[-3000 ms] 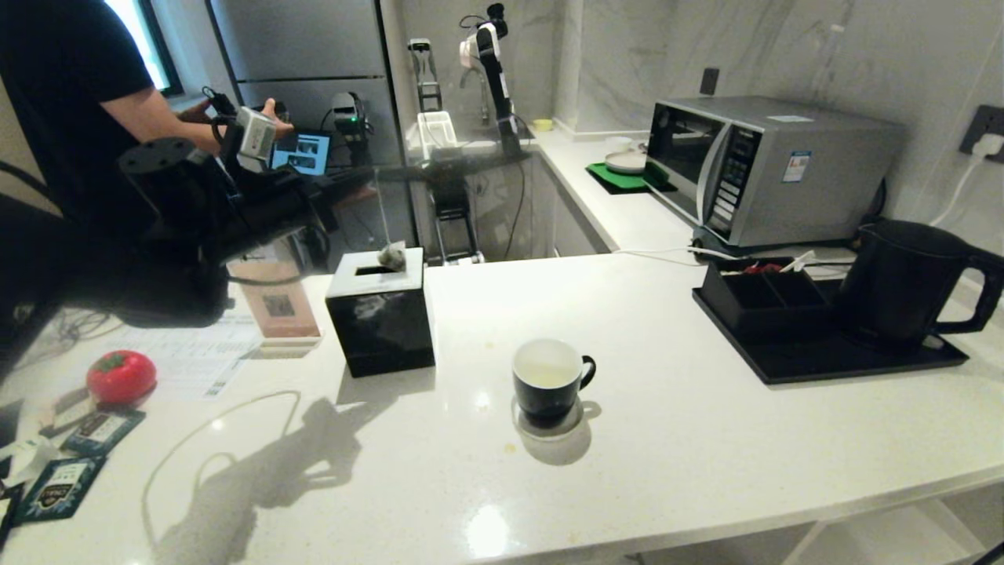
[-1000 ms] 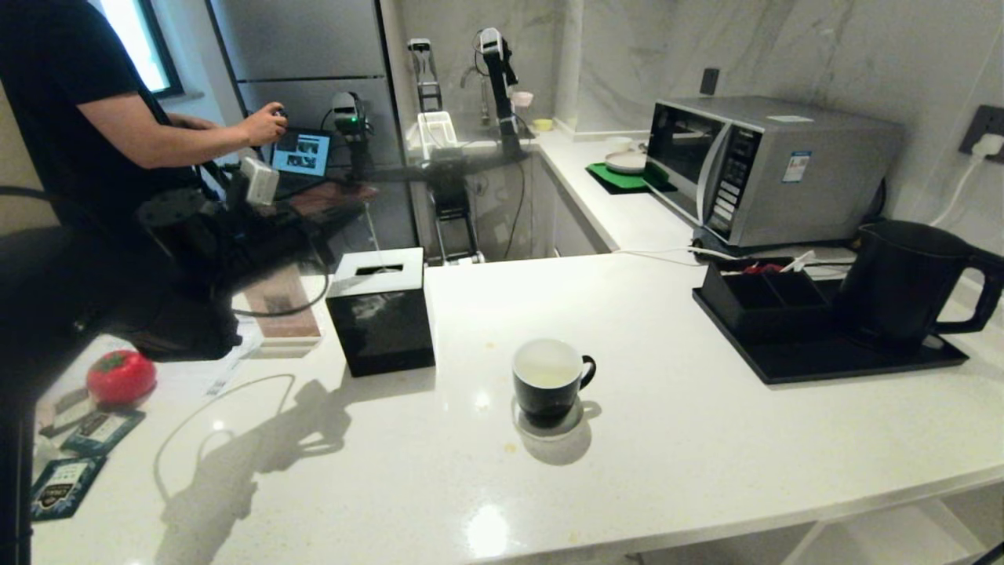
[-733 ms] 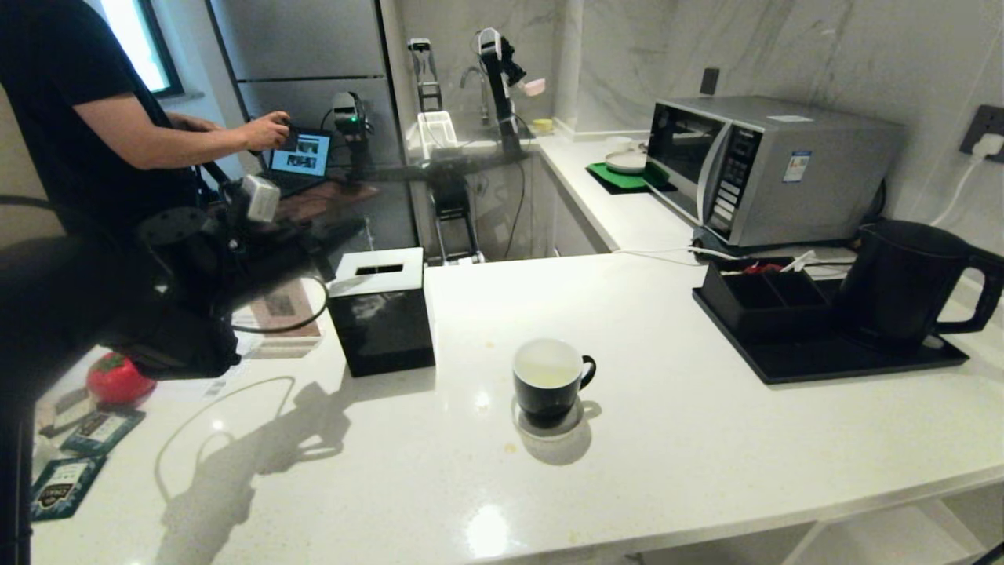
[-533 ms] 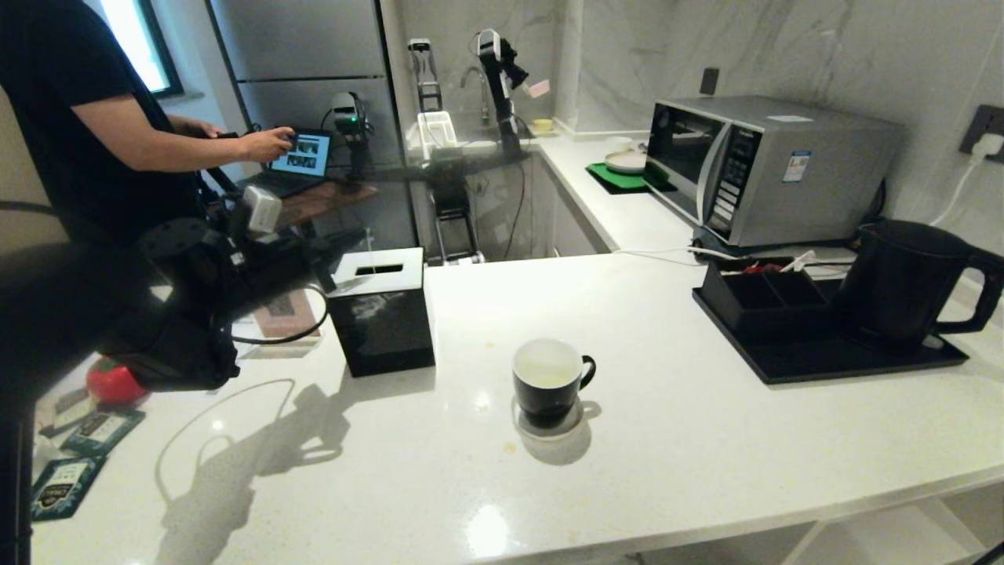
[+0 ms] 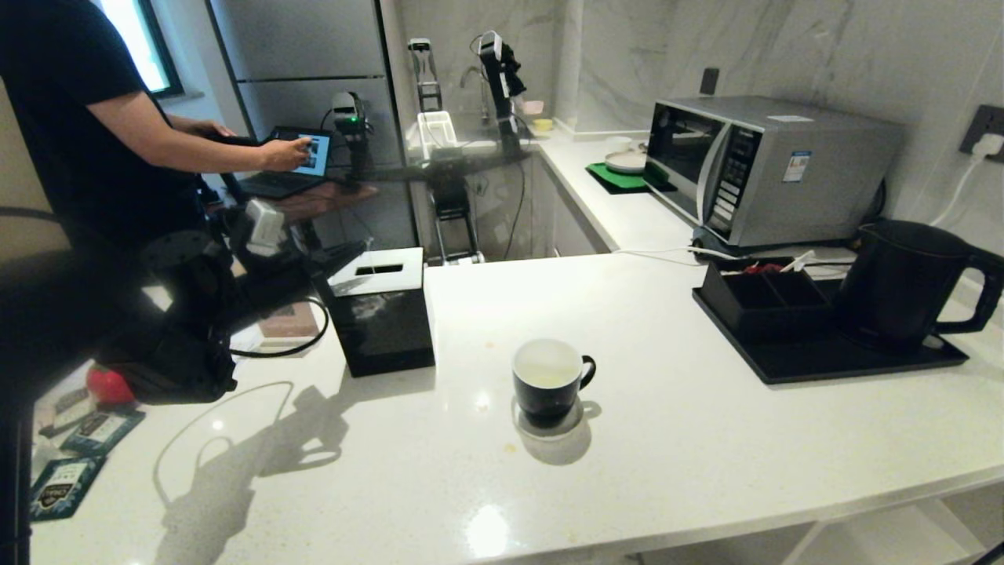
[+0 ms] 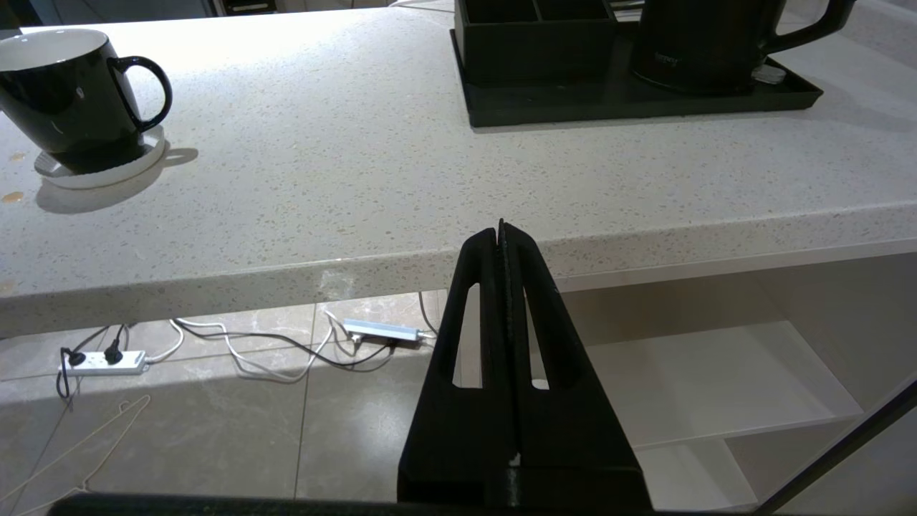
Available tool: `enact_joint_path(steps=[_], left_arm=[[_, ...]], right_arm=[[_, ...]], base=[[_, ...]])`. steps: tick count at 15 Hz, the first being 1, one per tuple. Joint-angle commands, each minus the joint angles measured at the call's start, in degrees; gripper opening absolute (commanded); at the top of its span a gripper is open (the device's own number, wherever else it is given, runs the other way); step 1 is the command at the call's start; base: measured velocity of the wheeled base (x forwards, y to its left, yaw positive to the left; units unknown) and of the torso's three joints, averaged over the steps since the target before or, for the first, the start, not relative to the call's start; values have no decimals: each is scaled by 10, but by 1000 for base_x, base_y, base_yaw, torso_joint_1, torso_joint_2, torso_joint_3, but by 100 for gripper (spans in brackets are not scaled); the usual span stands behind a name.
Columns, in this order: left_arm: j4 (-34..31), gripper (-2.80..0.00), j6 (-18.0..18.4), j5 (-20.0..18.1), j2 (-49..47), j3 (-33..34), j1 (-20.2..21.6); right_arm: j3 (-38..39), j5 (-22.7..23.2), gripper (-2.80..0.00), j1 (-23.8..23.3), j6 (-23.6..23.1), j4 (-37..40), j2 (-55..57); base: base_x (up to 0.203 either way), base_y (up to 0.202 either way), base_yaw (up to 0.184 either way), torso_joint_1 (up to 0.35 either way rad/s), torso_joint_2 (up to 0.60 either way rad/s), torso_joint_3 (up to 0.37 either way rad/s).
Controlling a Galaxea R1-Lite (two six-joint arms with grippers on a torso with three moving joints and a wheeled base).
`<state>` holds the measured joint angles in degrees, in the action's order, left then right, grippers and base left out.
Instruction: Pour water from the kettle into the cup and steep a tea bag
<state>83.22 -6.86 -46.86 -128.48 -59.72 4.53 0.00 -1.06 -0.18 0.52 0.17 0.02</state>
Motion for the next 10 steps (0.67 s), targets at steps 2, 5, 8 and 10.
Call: enact_joint_path(steps=[2, 5, 8, 10], left_arm=[[4, 0, -1, -2, 3, 0, 0], [20, 0, -2, -3, 4, -2, -1], [39, 0, -3, -5, 4, 0, -1], [38, 0, -2, -5, 5, -1, 0]], right_arm=[[0, 0, -280, 0, 0, 0, 0], [0, 0, -280, 0, 0, 0, 0], [0, 0, -280, 0, 0, 0, 0], [0, 0, -280, 0, 0, 0, 0]], base=[[0, 0, 0, 0, 0, 0], [0, 0, 0, 0, 0, 0], [0, 0, 0, 0, 0, 0], [0, 0, 0, 0, 0, 0]])
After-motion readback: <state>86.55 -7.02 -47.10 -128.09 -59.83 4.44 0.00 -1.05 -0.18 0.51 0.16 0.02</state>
